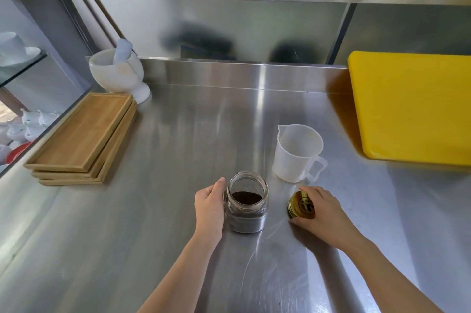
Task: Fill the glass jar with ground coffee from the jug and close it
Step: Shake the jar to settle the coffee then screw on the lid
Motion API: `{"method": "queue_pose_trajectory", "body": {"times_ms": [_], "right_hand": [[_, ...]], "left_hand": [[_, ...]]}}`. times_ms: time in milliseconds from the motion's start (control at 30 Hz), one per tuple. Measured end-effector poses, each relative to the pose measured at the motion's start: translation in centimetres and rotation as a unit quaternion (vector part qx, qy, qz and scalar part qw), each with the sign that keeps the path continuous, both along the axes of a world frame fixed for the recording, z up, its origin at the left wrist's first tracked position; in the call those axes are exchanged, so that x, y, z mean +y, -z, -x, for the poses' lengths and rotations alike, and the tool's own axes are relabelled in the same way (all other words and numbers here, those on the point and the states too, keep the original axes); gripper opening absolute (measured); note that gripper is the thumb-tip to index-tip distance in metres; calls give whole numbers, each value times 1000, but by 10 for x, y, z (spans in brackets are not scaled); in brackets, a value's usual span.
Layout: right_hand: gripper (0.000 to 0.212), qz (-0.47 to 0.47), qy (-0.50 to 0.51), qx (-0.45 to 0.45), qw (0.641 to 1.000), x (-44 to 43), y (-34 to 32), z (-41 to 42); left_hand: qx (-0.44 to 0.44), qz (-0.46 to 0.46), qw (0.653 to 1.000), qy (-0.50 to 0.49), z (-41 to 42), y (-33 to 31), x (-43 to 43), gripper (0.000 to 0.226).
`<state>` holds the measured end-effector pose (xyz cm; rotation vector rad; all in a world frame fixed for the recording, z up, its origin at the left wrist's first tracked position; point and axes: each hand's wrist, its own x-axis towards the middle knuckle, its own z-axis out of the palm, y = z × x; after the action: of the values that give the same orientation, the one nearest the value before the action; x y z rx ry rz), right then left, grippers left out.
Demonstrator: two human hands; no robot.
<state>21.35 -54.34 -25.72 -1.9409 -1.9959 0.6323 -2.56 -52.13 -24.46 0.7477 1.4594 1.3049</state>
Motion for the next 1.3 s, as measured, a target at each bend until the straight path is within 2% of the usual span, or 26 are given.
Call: {"method": "queue_pose_trajectory", "body": {"times_ms": [267, 467, 667, 1000, 1167, 1300], "right_hand": [[52, -93, -17, 154, 984, 6, -61, 29], [54, -109, -75, 216, 967, 5, -107, 60], [59, -118, -194, 104, 968, 6, -115, 86], [56, -93, -292, 31, 951, 17, -118, 93], [57, -63, -317, 24, 946, 21, -123, 92], [58, -95, -290, -26, 952, 19, -122, 95]], "left_hand": [[43, -14, 999, 23, 2, 1, 0, 51], [61, -25, 997, 29, 3, 1, 0, 51], [68, -27, 996, 41, 4, 1, -2, 49], [77, -16, 995, 63, 5, -2, -1, 55], [75, -12, 995, 62, 4, -2, 0, 58], [82, -11, 995, 58, 3, -3, 0, 58]]}}
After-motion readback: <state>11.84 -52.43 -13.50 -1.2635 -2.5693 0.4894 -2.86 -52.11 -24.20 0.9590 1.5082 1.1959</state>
